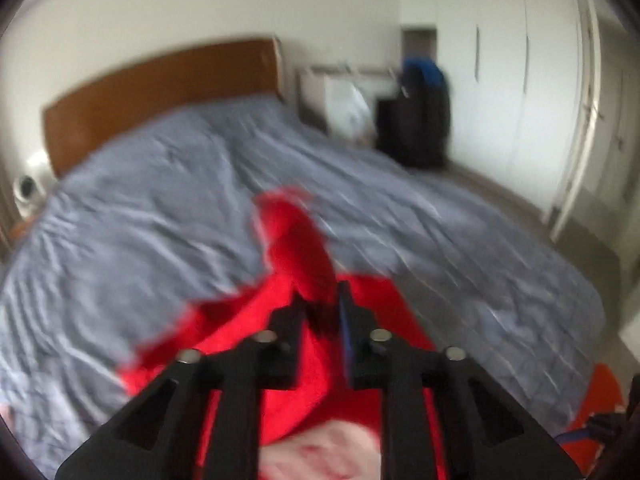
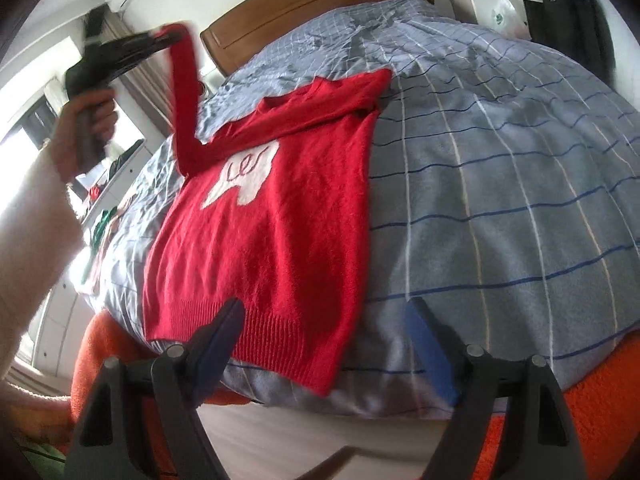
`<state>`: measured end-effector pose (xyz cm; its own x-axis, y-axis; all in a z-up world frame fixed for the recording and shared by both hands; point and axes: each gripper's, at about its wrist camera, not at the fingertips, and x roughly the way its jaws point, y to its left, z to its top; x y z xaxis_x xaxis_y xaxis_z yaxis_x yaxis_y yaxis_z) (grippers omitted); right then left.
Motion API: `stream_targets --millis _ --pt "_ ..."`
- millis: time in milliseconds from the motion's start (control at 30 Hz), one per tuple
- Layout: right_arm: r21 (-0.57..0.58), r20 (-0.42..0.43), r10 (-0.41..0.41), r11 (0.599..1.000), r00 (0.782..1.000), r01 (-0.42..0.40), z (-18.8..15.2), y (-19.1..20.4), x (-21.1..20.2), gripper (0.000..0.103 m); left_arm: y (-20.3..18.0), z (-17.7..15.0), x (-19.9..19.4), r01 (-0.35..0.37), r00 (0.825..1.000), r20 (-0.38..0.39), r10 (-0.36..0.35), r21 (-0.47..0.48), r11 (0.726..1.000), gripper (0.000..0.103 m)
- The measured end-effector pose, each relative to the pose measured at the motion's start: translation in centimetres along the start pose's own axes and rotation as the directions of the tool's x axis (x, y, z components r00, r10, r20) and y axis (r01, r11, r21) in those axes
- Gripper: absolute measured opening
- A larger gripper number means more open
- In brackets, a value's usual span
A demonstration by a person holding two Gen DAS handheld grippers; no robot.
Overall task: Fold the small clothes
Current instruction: 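Lift the sweater side with the left gripper and fold it over the body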
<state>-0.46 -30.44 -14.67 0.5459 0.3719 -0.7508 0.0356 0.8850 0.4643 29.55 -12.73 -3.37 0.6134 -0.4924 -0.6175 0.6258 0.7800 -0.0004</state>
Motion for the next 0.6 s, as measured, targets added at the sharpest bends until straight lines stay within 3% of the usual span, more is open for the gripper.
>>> stream_targets --millis 67,167,333,400,500,600 --pt "0.032 0.010 0.003 0.999 1.000 -0.003 -0.1 -0.6 -0.3 0.081 -0.8 -1.8 2.1 0.008 0.997 -0.077 -0.013 -0.055 0.998 0.060" --pt "0.069 0.029 0.006 0.998 1.000 -0.008 -0.1 -1.5 -0.9 0.081 1.8 -4.8 1.2 0.035 0.996 -0.081 -0.047 -0.145 0.989 0.064" --pt "0.126 0.043 0.022 0.992 0.999 -0.028 0.0 -2.6 -0.9 0.081 10.4 -9.2 -2.8 -0.098 0.992 -0.107 0.071 -0.270 0.958 0.065" --pt "0.136 0.034 0.026 0.990 0.999 -0.031 0.1 -2.7 -0.5 0.081 14.4 -11.2 -3.8 -0.102 0.988 -0.139 0.063 -0.301 0.948 0.065" --pt "0.126 0.020 0.025 0.992 0.999 -0.027 0.1 -2.4 0.0 0.081 14.4 -13.7 -3.6 -0.050 0.979 -0.205 0.004 -0.217 0.975 0.065" --pt "0.113 0.005 0.014 0.993 1.000 -0.015 -0.1 -2.1 0.3 0.081 11.9 -15.3 -1.0 -0.073 0.958 -0.282 0.054 -0.057 0.996 0.065"
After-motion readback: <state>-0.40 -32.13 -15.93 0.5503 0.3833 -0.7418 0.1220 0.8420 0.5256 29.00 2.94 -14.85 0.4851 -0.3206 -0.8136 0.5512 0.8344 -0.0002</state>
